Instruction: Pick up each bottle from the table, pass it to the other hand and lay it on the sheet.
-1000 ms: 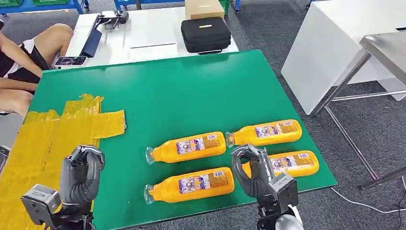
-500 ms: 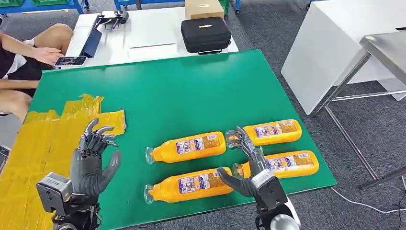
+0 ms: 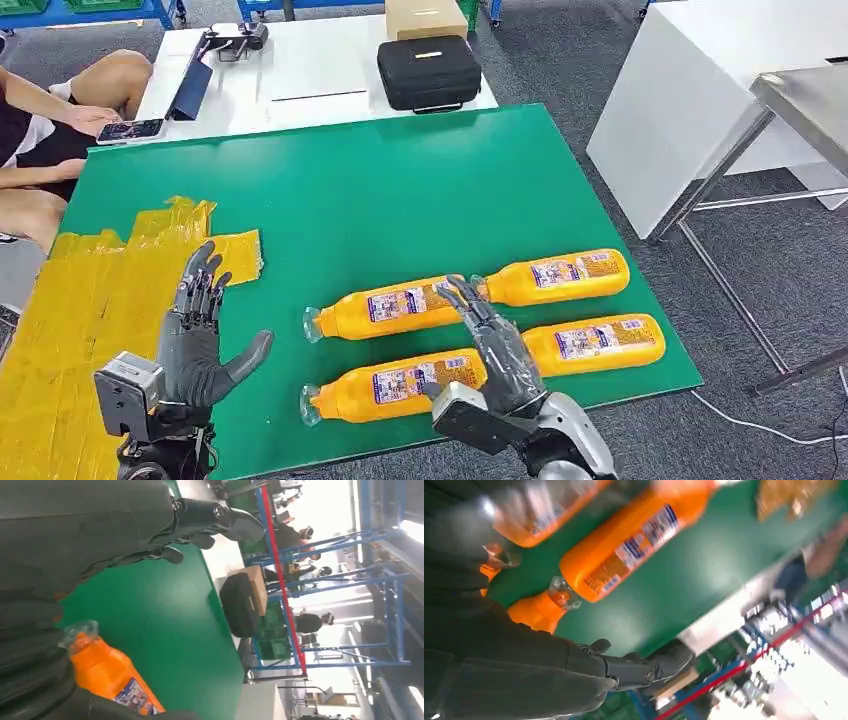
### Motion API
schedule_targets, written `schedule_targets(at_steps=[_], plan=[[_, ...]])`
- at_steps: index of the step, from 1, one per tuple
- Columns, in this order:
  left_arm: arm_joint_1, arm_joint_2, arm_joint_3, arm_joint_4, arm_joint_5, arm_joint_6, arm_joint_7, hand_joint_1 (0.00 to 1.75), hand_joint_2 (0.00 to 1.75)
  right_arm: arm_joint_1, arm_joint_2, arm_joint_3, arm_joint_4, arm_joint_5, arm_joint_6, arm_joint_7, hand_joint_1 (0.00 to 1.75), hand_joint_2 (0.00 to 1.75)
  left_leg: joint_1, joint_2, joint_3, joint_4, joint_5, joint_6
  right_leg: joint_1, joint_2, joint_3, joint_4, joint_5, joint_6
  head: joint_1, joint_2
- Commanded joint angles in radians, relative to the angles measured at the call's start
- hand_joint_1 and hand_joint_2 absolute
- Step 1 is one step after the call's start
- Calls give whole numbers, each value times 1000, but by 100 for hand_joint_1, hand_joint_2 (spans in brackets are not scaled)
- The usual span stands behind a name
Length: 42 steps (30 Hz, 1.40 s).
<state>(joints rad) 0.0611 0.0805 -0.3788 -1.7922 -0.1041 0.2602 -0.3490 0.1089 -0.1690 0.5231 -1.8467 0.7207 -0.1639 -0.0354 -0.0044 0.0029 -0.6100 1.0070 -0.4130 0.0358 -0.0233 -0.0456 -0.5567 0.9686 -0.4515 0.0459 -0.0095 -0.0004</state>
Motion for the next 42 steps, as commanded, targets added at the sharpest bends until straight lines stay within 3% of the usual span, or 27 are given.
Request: schedule_targets(at_steps=[1, 8, 18, 42], plan=[[-20, -9, 16, 93, 6, -2, 3, 0, 175, -68, -40, 98, 67, 44, 67, 29, 0, 175, 2, 1, 7, -2, -2, -3, 1, 6, 7, -4, -1, -3, 0, 0], [-5, -16, 33, 78, -8, -2, 17, 0, 175, -129, -29, 166, 142, 146, 233, 72, 0, 175, 1, 2, 3, -1, -1, -2, 1, 5, 3, -2, 0, -2, 0, 0], [-13, -28, 32, 81, -14, -8, 37, 0, 175, -179, -21, 204, 272, 219, 335, 158, 0, 175, 2, 2, 5, -2, -2, -2, 1, 5, 6, -3, -1, -3, 0, 0], [-23, -24, -3, 114, -20, -23, 76, 0, 175, -115, 14, 104, 297, 250, 344, 216, 0, 175, 1, -1, 4, -2, -1, -2, 0, 1, 5, -2, -1, -2, 0, 0]])
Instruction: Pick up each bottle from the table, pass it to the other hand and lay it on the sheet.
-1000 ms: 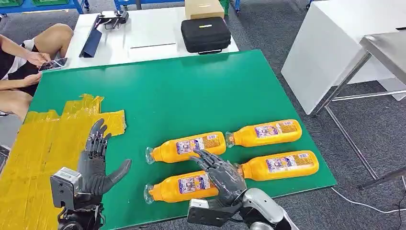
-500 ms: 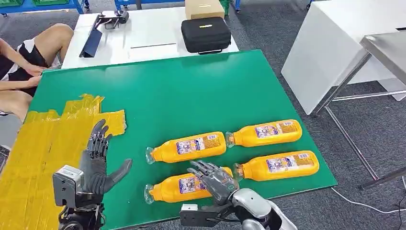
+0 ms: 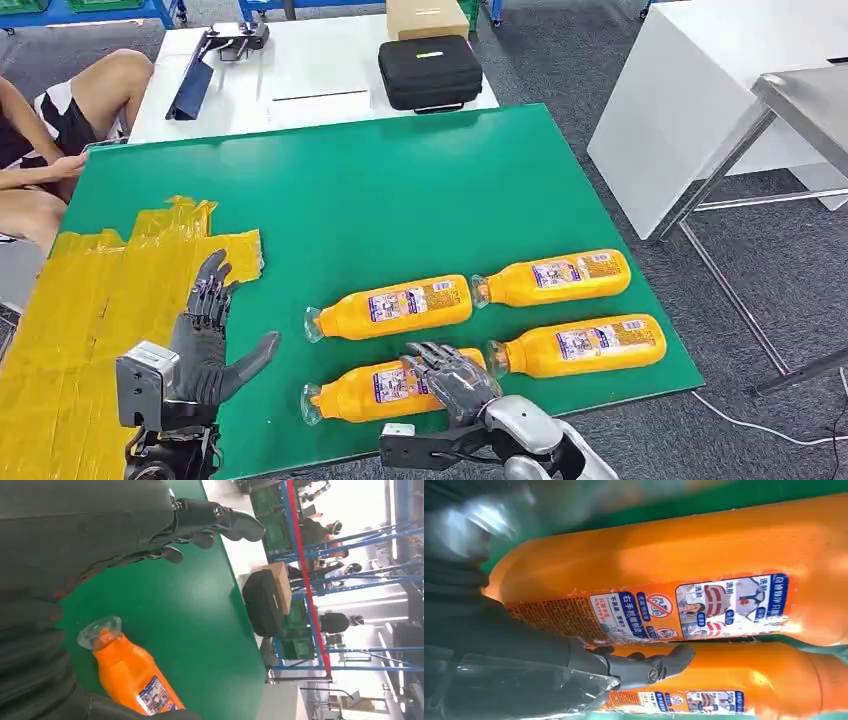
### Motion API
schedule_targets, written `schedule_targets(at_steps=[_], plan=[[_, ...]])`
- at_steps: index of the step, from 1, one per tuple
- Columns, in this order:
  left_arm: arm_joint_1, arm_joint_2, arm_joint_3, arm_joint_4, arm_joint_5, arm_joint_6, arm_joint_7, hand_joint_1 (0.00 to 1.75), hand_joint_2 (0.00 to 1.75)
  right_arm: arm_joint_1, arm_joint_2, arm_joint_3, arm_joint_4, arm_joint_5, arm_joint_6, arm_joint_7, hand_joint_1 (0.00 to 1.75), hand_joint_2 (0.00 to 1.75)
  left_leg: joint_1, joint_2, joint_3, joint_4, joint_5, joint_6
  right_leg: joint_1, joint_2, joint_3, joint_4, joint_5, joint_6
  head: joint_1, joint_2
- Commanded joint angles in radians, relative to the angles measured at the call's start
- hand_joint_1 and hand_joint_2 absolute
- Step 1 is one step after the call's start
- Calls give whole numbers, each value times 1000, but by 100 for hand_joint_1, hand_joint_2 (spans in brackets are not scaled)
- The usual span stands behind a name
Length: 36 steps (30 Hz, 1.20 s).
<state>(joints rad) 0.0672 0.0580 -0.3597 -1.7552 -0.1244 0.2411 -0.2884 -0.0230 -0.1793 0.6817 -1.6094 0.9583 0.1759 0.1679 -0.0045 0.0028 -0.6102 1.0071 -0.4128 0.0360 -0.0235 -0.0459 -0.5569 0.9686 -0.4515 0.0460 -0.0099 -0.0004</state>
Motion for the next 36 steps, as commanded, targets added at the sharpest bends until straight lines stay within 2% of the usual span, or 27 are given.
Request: schedule_targets(at_steps=[1, 3, 18, 36], plan=[[-29, 0, -26, 79, 0, -5, 18, 0, 175, 19, 27, -62, 60, 14, -1, 15, 0, 175, 1, -1, 3, -1, -1, -1, 0, 1, 4, -2, -1, -2, 0, 0], [-29, 0, -28, 81, -1, -5, 22, 0, 175, 22, 33, -74, 60, 17, -11, 17, 0, 175, 2, -1, 6, -2, -2, -3, 1, 3, 7, -3, -2, -3, 0, 0], [-38, 1, -40, 97, -3, -12, 29, 0, 175, 28, 42, -92, 74, 21, -11, 32, 0, 175, 1, -1, 4, -1, -1, -2, 1, 2, 5, -2, -1, -2, 0, 0], [-22, 0, -1, 68, -4, 7, 30, 0, 175, 13, 21, -52, 132, 55, 68, 46, 2, 175, 1, 0, 6, -2, -1, -2, 1, 3, 7, -3, -1, -3, 0, 0]])
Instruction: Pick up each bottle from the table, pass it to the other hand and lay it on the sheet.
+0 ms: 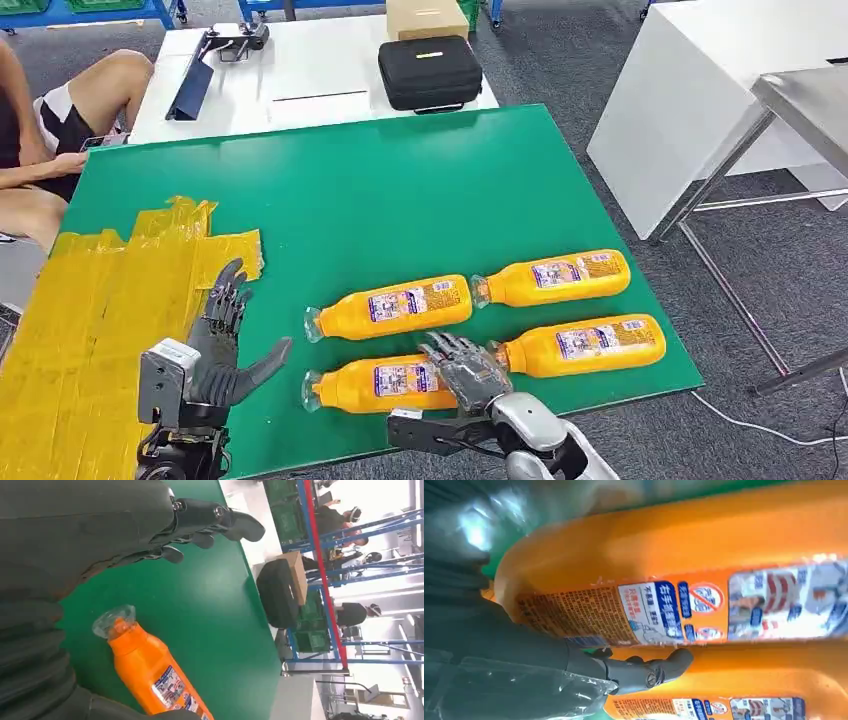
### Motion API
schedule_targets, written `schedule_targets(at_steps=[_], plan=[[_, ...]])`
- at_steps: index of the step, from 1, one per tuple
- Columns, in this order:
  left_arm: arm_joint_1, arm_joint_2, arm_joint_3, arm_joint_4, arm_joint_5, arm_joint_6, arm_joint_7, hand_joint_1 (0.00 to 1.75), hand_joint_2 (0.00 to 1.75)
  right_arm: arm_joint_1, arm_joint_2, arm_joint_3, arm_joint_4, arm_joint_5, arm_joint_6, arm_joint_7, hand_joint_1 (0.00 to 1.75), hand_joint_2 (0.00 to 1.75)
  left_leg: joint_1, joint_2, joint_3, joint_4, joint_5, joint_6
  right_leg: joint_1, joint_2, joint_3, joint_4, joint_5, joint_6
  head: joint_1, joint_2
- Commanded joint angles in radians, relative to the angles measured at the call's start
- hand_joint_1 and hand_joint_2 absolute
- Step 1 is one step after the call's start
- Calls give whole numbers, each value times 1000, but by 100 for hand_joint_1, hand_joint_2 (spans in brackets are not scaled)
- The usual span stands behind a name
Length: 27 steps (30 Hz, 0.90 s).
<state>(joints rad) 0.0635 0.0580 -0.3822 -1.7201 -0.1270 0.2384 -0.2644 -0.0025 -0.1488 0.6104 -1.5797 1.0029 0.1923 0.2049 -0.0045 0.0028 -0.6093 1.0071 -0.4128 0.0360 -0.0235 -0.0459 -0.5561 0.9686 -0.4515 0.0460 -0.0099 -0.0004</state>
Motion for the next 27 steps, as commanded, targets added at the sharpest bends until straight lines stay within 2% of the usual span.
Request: schedule_targets(at_steps=[1, 9, 10, 11, 12, 14, 20, 27], plan=[[-17, -2, 32, 29, 0, 16, 6, 0, 175, -8, -12, 22, 106, 13, 62, 10, 2, 175, 1, 0, 4, -1, -1, -2, 1, 3, 5, -3, -1, -2, 0, 0], [-10, -2, 60, 16, 3, 32, 3, 0, 175, -8, -19, 24, 116, 17, 70, 10, 10, 175, 1, -1, 6, -1, -1, -2, 1, 2, 6, -2, -1, -2, 0, 0], [-7, -6, 65, 11, 3, 37, 2, 0, 175, -10, -19, 25, 119, 17, 70, 10, 28, 175, 2, -1, 8, -2, -2, -3, 2, 3, 8, -4, -2, -3, 0, 0], [-5, -7, 68, 11, 3, 39, 2, 0, 175, -11, -21, 26, 120, 17, 71, 11, 54, 175, 2, -1, 7, -2, -1, -2, 2, 2, 6, -3, -1, -3, 0, 0], [-5, -7, 70, 10, 3, 40, 2, 0, 175, -11, -22, 26, 121, 17, 71, 11, 148, 175, 2, -1, 8, -2, -2, -3, 2, 3, 8, -4, -1, -3, 0, 0], [-1, -9, 75, 11, 3, 45, 2, 0, 175, -8, -21, 23, 119, 17, 70, 11, 171, 175, 2, 0, 7, -1, -1, -2, 1, 2, 6, -3, -1, -2, 0, 0], [3, -12, 79, 12, 5, 54, -1, 0, 175, -22, -26, 32, 128, 8, 52, -4, 175, 175, 2, 0, 8, -2, -1, -2, 1, 3, 6, -3, -1, -2, 0, 0], [9, -18, 90, 6, 4, 57, 0, 0, 175, -13, -9, 9, 119, -26, -26, -18, 175, 175, 2, -1, 10, -2, -2, -3, 2, 4, 10, -3, -2, -4, 0, 0]])
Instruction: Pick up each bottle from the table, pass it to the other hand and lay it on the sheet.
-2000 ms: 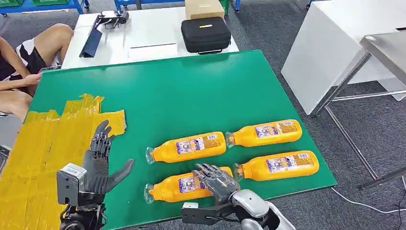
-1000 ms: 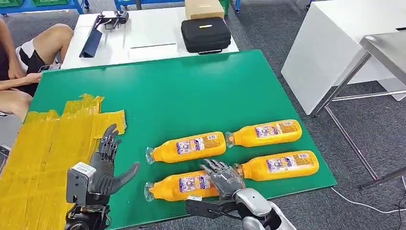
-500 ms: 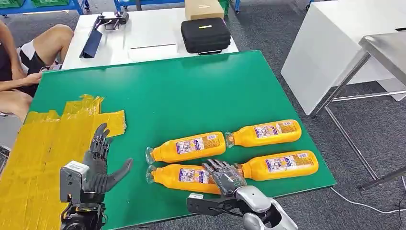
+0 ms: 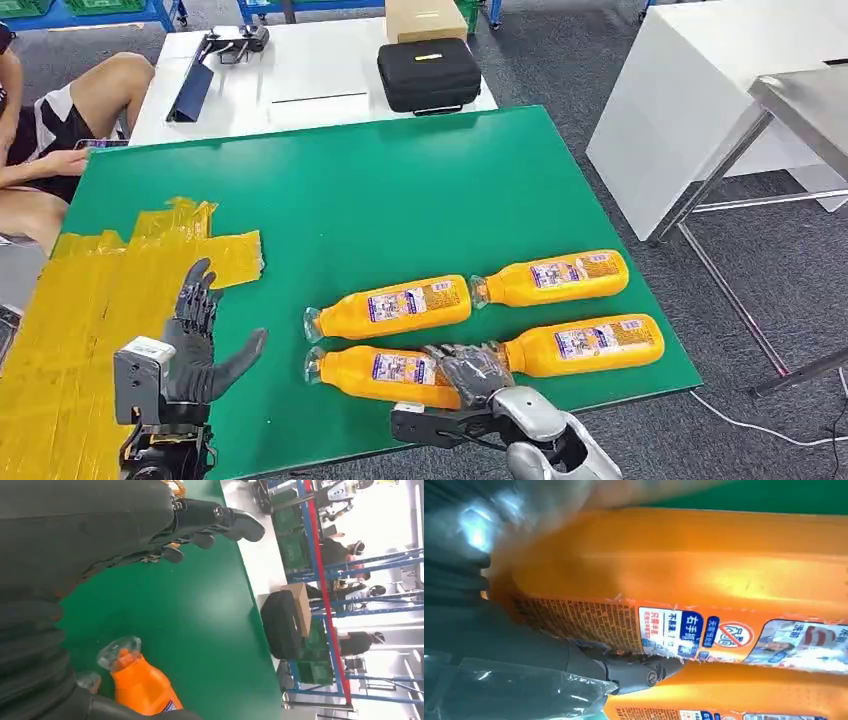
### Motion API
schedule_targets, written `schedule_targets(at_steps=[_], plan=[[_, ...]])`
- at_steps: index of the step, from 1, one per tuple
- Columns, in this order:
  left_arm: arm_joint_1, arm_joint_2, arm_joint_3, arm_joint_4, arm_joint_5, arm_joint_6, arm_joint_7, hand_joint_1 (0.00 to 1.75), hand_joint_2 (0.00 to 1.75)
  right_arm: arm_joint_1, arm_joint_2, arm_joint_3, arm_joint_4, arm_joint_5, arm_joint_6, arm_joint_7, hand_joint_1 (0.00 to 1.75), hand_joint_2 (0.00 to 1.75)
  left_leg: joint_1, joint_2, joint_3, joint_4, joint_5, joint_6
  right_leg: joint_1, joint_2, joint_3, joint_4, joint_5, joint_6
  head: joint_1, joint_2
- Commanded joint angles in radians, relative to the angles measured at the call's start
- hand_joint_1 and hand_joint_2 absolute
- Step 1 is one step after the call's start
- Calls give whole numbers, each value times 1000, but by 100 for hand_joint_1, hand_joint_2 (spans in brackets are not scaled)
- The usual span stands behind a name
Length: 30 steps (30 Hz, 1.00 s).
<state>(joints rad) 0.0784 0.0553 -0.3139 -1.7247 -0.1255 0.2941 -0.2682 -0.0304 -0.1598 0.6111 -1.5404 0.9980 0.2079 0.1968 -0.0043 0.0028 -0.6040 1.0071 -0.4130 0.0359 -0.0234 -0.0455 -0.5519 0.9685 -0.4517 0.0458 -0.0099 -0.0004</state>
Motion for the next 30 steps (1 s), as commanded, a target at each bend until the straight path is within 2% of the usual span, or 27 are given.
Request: schedule_targets(at_steps=[1, 12, 23, 26, 30], plan=[[-6, -15, 21, 10, 2, 1, 4, 0, 175, 15, 2, 8, 80, -21, -41, -10, 175, 175, 1, -1, 2, -1, -1, -1, 1, 2, 3, -2, -1, -2, 0, 0], [-6, -15, 21, 10, 2, 1, 4, 0, 175, 15, 2, 8, 80, -21, -41, -10, 175, 175, 2, -1, 4, -2, -2, -3, 2, 4, 6, -3, -1, -4, 0, 0], [25, 0, 22, -9, 1, 22, -1, 0, 175, 78, 95, -125, -19, -177, -309, -96, 175, 175, 1, 1, 1, 0, -1, -2, 1, 4, 2, -1, -1, -2, 0, 0], [17, -2, 17, 5, 40, 15, 8, 0, 175, 89, 105, -152, -28, -265, -388, -158, 175, 175, 1, 0, -2, 0, -1, -1, 1, 2, -1, 0, -1, -2, 0, 0], [12, 1, 4, 11, 99, -11, 9, 0, 175, 93, 110, -164, -27, -330, -446, -184, 175, 175, 1, -1, -1, -1, -2, -2, 1, 3, 1, -1, -2, -3, 0, 0]])
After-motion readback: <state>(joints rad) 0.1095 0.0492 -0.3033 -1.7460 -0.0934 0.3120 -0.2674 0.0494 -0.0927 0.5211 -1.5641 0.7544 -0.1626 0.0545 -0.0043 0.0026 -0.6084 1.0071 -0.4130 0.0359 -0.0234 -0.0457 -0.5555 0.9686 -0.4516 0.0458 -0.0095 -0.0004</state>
